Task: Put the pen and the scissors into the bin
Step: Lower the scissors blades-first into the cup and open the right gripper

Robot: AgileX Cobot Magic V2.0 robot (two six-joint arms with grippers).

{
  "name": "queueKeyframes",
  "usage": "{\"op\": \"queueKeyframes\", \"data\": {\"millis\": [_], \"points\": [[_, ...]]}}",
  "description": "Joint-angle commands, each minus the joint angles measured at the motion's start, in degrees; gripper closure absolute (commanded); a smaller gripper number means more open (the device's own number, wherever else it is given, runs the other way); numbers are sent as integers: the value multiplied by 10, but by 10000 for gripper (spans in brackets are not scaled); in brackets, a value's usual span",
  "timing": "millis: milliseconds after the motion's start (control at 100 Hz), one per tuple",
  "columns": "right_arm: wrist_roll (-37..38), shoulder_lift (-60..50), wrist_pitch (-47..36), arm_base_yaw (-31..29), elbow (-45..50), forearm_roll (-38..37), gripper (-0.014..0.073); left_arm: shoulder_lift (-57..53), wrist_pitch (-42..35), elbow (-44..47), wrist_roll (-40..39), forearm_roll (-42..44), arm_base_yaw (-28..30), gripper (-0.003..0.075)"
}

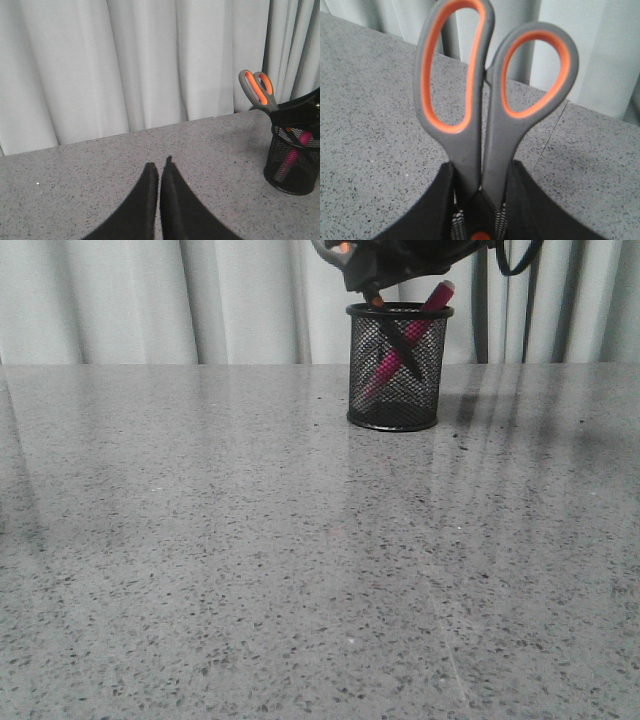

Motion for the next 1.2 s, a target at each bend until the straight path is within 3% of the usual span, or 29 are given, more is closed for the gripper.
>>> {"op": "queueKeyframes", "data": {"millis": [0, 260, 480, 620, 1190], "points": [[-3, -30, -14, -7, -16, -2, 599, -3, -30, -16, -1, -13, 0, 739], [-3, -35, -13, -8, -16, -3, 568, -3, -30, -16, -1, -13, 0, 739], [-3, -35, -10, -11, -16, -3, 350, -3, -30, -16, -1, -13, 0, 739], [-3, -35, -9, -13, -16, -3, 255, -3, -30, -16, -1, -13, 0, 739], [-3, -81, -13, -13, -16, -19, 249, -3, -30, -16, -1, -13, 0, 739]]}}
